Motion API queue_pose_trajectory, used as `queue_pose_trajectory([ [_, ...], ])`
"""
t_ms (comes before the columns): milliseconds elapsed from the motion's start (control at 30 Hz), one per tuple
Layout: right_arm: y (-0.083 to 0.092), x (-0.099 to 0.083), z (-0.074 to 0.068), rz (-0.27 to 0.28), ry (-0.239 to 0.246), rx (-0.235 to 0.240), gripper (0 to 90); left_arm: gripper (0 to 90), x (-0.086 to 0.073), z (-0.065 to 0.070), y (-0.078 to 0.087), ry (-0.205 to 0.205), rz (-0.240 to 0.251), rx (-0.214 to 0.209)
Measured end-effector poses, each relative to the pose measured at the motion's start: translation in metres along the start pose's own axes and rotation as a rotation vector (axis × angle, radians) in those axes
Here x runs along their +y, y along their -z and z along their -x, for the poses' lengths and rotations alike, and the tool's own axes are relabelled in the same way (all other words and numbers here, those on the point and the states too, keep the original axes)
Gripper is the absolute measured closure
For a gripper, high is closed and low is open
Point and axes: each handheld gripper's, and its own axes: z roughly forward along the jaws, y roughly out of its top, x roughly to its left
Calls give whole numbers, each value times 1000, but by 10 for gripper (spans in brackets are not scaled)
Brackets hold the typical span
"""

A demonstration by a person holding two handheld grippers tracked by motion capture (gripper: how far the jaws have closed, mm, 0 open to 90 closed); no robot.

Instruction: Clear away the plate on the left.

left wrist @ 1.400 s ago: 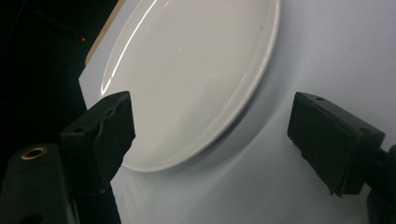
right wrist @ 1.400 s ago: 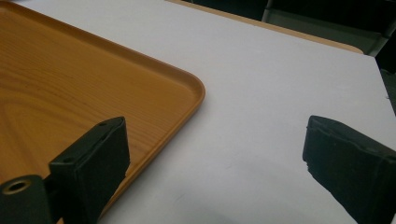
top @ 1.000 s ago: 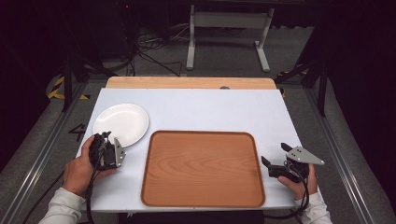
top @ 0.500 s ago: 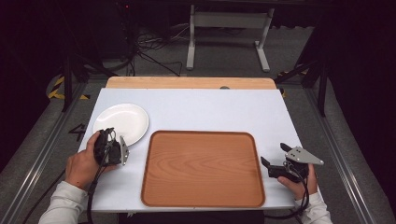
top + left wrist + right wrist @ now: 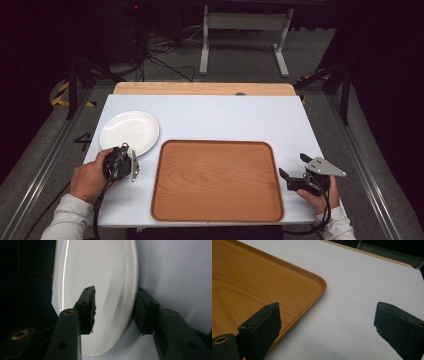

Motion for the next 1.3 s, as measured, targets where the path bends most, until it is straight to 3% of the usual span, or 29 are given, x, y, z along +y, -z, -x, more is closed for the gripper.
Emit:
queue_pose_trajectory([
  [367, 0, 0, 0, 2, 1, -3, 78, 802, 3, 6, -1, -15, -15, -7],
  [500, 0, 0, 0, -1, 1, -2, 78, 818, 5, 7, -1, -32, -32, -2],
  [733, 0, 0, 0, 1, 0, -8, 77, 849, 7, 12, 0, -96, -46, 67],
  [833, 0, 1, -1, 2, 4, -5, 77, 869, 8, 11, 2, -95, -38, 103],
  [967, 0, 0, 0, 1, 5, -6, 77, 871, 7, 11, 3, -92, -38, 114],
  [1300, 0, 0, 1, 2, -1, -9, 77, 864, 1, 4, 8, -32, -23, 131],
])
